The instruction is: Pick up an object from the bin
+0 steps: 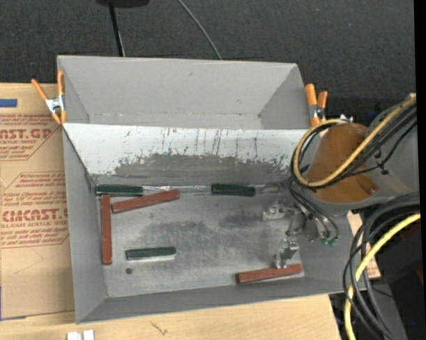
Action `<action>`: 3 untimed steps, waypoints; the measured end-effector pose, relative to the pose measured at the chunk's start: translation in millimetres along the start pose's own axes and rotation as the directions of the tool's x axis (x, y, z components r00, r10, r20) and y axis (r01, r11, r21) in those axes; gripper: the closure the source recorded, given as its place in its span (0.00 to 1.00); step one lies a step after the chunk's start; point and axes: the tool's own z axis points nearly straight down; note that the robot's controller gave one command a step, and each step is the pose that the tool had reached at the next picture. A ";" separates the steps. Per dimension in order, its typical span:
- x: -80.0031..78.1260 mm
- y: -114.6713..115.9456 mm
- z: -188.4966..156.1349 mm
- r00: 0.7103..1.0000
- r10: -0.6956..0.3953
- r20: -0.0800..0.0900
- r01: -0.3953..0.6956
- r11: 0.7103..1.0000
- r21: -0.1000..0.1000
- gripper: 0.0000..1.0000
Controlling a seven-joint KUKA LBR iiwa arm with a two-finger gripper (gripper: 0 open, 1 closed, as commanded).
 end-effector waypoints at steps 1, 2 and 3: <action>12.7 2.1 2.0 1.000 -0.013 0.020 0.013 1.000 -0.002 0.00; 18.9 3.6 -1.3 0.999 -0.029 0.035 0.029 1.000 0.000 0.00; 22.8 11.7 -3.5 0.996 -0.073 0.046 0.073 0.997 0.009 0.00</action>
Offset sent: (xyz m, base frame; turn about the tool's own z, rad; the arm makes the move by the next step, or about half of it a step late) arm -0.0181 0.0079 -0.0063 -0.0640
